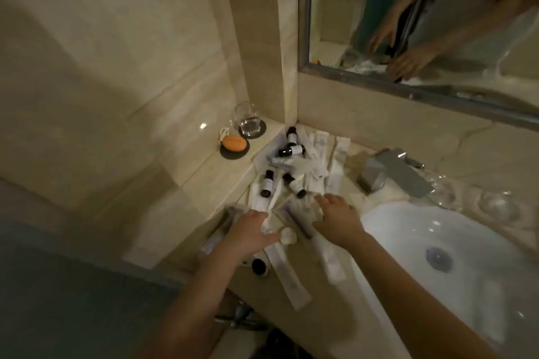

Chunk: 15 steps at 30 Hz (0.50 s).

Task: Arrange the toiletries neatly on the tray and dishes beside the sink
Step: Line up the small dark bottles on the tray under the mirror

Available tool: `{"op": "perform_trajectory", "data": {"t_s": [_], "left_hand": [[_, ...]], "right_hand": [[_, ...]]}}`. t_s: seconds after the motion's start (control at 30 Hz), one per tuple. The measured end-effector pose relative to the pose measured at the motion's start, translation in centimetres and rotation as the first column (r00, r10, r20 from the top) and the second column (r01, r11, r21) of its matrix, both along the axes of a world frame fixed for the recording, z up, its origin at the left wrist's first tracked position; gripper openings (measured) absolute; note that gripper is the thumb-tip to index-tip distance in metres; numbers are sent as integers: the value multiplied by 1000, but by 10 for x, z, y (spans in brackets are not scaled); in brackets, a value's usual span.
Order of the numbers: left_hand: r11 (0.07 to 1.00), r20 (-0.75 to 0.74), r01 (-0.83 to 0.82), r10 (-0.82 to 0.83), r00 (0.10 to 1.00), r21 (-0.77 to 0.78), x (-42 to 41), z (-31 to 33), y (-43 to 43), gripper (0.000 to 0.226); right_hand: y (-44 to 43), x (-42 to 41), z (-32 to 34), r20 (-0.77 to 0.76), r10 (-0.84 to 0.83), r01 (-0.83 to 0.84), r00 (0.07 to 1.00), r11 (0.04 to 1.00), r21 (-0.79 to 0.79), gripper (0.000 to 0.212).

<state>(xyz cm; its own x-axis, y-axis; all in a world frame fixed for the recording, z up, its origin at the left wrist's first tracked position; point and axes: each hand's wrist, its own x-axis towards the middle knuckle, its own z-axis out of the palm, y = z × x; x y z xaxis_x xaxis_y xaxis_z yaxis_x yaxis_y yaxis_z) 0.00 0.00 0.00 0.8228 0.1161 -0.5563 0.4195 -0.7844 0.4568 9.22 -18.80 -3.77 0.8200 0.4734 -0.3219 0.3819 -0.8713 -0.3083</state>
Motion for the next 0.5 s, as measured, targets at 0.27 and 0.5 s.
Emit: {"op": "perform_trajectory", "data": {"t_s": [0.27,0.5], "left_hand": [[993,-105,117,-115,988,9,-17,-39,16,98],[983,-114,157,-147,983,94,-34,-66,16,60]], "right_hand": [[28,-14,-26,129,1,15,992,992,-125,55],[38,-13,-32,100,-77,83,992,995,-49,56]]}}
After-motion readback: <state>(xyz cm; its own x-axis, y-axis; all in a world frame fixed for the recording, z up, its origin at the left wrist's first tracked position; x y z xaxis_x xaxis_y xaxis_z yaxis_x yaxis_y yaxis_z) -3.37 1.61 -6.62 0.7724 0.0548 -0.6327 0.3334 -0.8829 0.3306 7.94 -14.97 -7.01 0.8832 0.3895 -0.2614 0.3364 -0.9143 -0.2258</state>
